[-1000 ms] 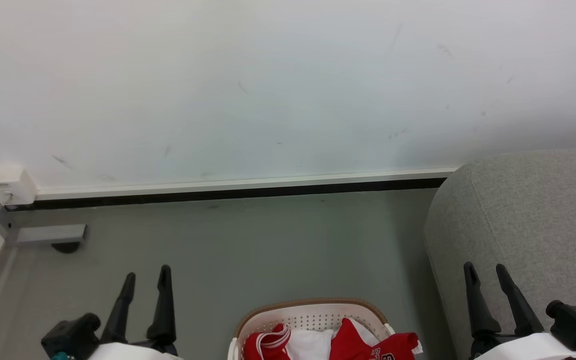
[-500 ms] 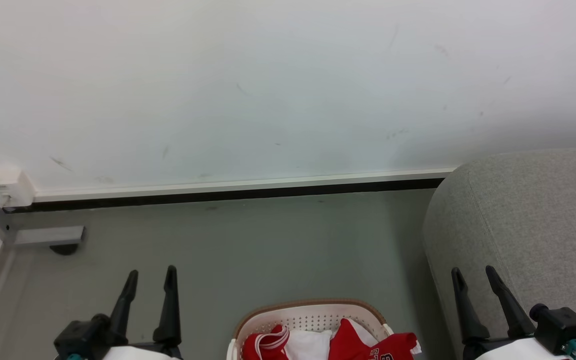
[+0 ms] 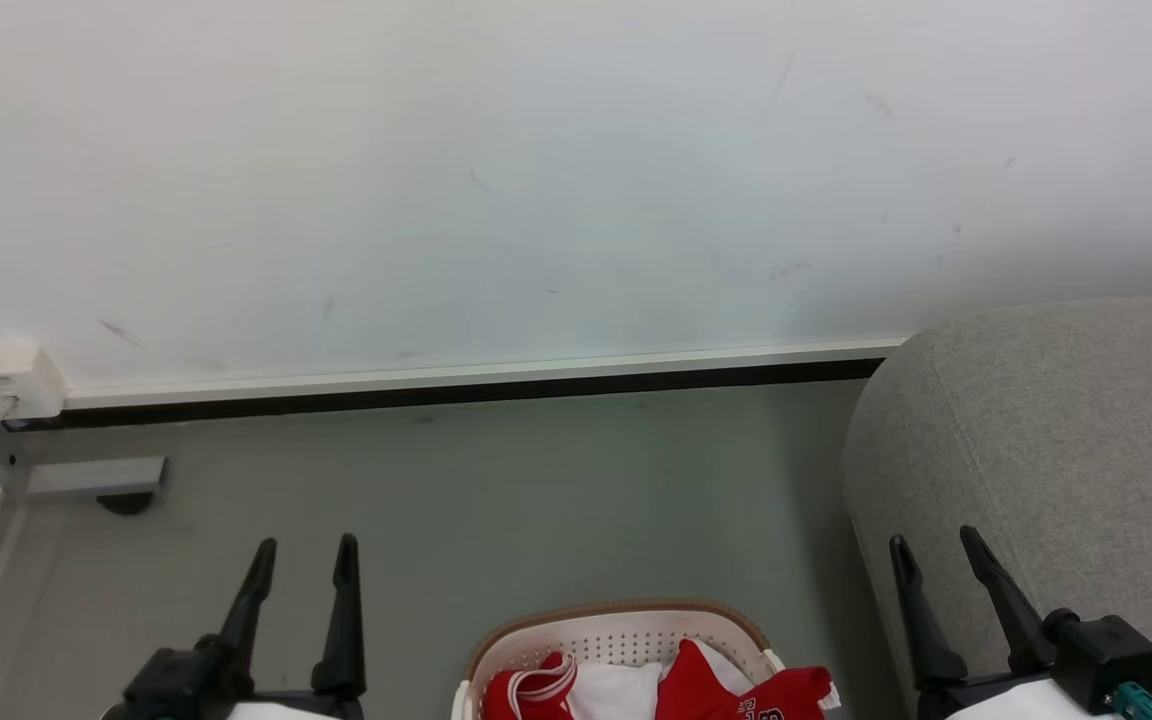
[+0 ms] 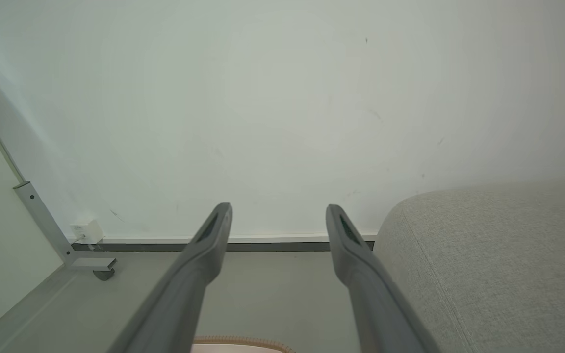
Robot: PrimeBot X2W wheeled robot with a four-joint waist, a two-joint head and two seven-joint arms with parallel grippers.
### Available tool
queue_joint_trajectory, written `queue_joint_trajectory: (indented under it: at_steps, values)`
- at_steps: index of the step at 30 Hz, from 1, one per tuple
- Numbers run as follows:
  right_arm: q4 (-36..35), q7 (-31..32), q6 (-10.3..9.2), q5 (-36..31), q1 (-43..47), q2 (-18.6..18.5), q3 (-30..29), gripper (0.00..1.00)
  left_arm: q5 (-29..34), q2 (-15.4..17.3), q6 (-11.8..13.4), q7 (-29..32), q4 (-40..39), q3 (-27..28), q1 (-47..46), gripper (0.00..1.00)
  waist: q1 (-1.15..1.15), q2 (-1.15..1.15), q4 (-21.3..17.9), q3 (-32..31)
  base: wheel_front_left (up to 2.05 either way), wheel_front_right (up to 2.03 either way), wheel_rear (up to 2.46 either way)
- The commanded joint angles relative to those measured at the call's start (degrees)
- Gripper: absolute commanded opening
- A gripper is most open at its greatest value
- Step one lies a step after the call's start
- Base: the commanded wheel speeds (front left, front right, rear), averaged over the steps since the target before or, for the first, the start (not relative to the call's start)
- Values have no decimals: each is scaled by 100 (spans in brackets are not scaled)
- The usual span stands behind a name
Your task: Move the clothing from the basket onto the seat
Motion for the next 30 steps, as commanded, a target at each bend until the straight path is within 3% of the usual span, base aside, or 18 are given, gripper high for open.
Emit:
queue_joint_trajectory:
  at_steps: [1,14,30]
  values:
    - [-8,-51,-11,-131,-49,-40,20,100,179,51,13,-71,-41,3,56,100,0,0,-1,-4,0,0,0]
    - [-27,-188,-12,-449,-17,-52,95,100,578,52,-46,-200,-46,30,78,100,0,0,-22,-7,0,0,0]
    - [-19,-178,-12,-357,21,-19,63,100,369,51,-48,-192,56,58,32,100,0,0,18,4,0,0,0]
